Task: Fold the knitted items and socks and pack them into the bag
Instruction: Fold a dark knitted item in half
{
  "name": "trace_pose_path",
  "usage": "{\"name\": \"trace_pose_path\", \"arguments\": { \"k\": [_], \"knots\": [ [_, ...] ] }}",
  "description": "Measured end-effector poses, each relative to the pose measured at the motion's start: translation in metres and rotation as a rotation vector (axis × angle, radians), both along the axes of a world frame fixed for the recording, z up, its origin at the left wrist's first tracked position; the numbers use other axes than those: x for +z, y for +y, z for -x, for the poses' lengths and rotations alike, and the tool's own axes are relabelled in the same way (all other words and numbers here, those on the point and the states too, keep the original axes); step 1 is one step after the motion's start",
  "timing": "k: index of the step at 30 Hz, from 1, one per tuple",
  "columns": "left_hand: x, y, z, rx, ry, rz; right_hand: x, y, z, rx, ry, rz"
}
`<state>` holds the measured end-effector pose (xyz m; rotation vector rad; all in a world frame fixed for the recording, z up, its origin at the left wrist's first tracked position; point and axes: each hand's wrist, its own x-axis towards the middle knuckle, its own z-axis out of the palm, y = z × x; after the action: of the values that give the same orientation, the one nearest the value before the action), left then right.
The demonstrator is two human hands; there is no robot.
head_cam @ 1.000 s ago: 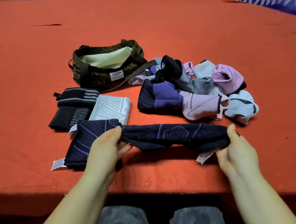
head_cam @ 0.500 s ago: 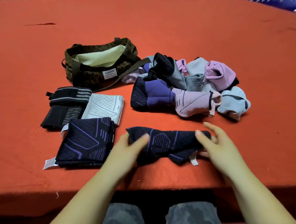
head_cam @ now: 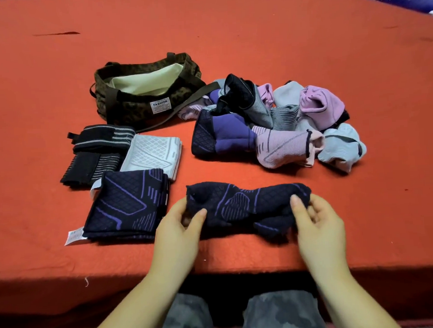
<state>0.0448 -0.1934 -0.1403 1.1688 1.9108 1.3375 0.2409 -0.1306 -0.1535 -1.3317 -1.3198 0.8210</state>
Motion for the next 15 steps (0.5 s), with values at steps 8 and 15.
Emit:
{"name": "trace_pose_path", "arguments": {
  "k": [8,15],
  "knots": [
    [0.032,0.009,0.025,-0.067,-0.421,-0.038,0.047,0.031,-0.035,0.062,-0.008,0.005],
    [0.047,0.013,0.028,-0.076,-0.494,-0.094,0.045,0.031,-0.027,0.179,0.163,0.171]
  ]
}}
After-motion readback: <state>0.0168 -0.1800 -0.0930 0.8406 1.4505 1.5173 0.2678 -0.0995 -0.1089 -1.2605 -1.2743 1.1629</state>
